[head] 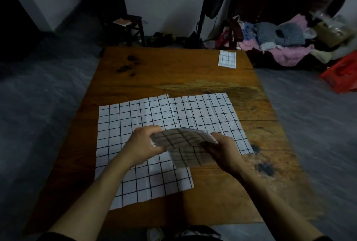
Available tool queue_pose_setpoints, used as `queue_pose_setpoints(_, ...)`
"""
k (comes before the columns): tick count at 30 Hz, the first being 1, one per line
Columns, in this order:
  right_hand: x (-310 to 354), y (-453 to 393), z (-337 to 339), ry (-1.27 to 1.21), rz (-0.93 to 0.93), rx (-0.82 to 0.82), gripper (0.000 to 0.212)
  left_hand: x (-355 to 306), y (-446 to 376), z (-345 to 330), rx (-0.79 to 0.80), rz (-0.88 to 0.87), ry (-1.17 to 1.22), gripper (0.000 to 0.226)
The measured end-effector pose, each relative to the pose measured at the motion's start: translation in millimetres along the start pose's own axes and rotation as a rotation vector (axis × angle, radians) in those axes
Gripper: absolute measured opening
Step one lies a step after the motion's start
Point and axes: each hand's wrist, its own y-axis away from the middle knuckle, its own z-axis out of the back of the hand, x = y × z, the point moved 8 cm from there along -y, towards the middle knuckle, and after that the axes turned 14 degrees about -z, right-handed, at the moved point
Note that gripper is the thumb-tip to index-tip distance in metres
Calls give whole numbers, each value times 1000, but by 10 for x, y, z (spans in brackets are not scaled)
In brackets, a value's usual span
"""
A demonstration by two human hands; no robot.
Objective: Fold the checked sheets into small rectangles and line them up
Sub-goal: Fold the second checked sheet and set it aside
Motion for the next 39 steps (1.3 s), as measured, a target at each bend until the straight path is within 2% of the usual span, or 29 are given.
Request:
queue_pose_setpoints(2,9,-11,9,-96,-14,13,11,36,30,-24,-35,5,167,20)
queue_pose_setpoints(5,47,-10,-10,-183,-44,50,7,50,41,37,-172,-37,282,20)
queue_pose_setpoints(7,68,-17,-16,-212,-51,88,22,26,48,114,-255,-74,314,18)
queue_pose_setpoints(10,41,-38,-9,-224,-61,120,32,-80,82,210,-315,-142,320,14)
queue_pose_setpoints(14,4,-92,-4,-268,-84,113,32,-103,183,291,-350,-199,303,24)
queue_pose_setpoints(23,119,-168,30,-338,-2,94,8,12,372,437,-461,-199,313,16)
queue_pose_setpoints(26,180,-171,68,-437,26,74,23,7,388,441,-433,-217,351,19)
queue_pose_setpoints(29,213,-176,147,-538,13,43,27,-5,398,420,-362,-203,386,20)
queue_pose_setpoints(31,228,-185,203,-552,26,21,26,50,409,405,-287,-156,328,22)
queue_pose_setpoints(33,215,-200,242,-536,33,7,28,138,420,418,-240,-86,140,27)
queue_pose_setpoints(35,199,-214,256,-511,33,3,32,166,409,478,-262,-53,-27,34)
queue_pose_setpoints(37,208,-207,269,-478,41,-2,36,104,339,510,-305,-84,-127,23)
queue_pose_setpoints(39,250,-181,259,-435,58,-3,32,9,224,445,-277,-109,-166,11)
